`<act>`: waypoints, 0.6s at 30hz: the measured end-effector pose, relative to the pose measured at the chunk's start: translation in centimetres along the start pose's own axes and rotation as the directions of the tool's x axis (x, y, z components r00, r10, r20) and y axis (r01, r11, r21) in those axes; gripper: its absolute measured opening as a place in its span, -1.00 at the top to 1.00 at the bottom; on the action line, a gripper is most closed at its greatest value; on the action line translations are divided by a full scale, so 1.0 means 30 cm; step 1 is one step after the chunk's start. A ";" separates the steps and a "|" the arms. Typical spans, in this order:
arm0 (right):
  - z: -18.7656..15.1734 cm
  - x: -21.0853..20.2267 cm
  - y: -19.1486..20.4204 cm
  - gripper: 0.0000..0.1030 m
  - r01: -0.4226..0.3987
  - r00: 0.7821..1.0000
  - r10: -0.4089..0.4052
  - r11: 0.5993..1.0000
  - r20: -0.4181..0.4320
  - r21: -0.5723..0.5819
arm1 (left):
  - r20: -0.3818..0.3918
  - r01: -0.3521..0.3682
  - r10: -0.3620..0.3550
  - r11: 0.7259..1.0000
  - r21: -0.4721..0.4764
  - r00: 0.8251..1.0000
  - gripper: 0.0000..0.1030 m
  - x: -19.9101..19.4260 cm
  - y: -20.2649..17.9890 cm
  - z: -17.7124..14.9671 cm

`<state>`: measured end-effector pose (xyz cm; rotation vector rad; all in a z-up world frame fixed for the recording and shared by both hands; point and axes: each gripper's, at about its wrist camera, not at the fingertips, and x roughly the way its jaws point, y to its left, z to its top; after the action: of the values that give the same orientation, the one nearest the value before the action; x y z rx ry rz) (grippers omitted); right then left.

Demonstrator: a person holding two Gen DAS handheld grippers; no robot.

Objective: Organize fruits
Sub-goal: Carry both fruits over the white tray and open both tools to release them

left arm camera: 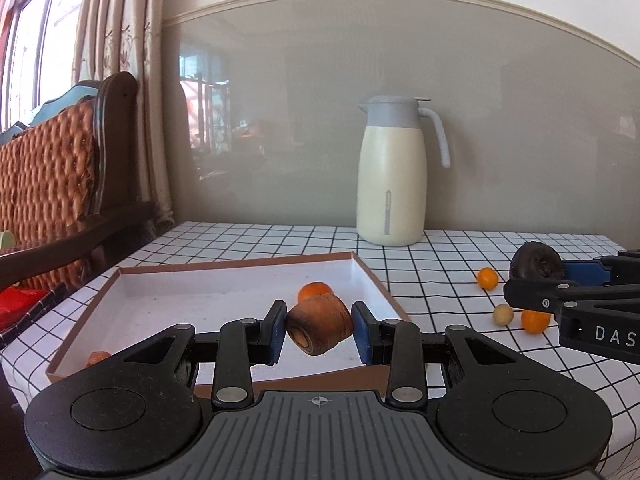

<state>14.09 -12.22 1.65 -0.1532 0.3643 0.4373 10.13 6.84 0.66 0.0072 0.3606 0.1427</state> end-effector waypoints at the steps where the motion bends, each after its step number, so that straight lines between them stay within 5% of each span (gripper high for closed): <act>1: 0.003 0.006 0.014 0.37 -0.008 1.000 0.008 1.000 0.001 -0.003 | 0.000 -0.008 0.008 1.000 -0.004 1.000 0.31 0.001 0.016 -0.001; 18: 0.050 0.116 0.235 0.37 -0.119 0.993 0.120 0.992 0.005 -0.047 | 0.000 -0.152 0.152 0.987 -0.043 0.988 0.31 -0.017 0.299 -0.033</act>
<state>14.40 -4.23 1.25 -0.1756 0.3566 0.5648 8.09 15.63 0.21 -0.0079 0.3533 0.3012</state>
